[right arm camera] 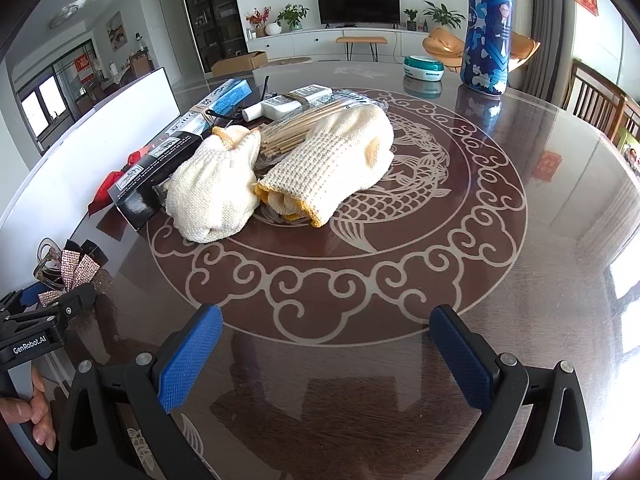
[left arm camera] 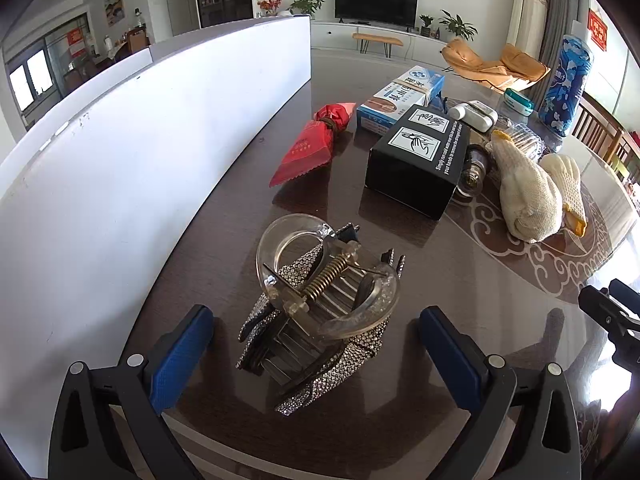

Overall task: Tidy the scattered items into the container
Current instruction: 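Lift the claw clip off the table with the left tool, then close the right tool on the white knit glove while the left tool holds the clip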

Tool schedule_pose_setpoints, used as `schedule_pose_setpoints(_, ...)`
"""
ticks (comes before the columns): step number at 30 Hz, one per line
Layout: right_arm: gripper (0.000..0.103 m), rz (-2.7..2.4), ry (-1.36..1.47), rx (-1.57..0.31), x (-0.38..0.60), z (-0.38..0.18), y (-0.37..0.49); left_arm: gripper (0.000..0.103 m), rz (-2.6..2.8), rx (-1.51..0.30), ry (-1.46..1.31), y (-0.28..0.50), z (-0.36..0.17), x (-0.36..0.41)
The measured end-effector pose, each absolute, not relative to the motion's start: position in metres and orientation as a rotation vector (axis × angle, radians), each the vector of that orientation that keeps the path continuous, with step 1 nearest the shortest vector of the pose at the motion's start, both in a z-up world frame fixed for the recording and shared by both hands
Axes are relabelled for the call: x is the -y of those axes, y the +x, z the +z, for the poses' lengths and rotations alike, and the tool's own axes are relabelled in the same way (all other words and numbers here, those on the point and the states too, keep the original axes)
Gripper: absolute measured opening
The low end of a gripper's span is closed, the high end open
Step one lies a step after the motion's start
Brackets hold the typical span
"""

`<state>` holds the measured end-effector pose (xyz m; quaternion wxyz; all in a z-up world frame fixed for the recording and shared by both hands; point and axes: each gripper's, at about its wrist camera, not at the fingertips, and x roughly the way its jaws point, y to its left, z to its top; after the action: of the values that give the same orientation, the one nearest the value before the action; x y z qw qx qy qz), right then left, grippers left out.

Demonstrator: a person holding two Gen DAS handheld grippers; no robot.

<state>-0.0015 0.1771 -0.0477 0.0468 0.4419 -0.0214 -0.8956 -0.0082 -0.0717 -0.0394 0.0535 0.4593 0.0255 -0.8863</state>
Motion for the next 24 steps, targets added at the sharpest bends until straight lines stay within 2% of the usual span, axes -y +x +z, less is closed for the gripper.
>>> schedule_pose_setpoints(14,0.103,-2.682,1.420,-0.093,-0.162,-0.051,-0.007,0.103,-2.697,-0.077,1.392,-0.007,-0.038,0.072)
schedule_pose_setpoints(24,0.103,-2.486,1.301,-0.249,-0.091,-0.053,-0.043,0.103,-2.697,-0.076,1.390,-0.007,-0.038,0.072)
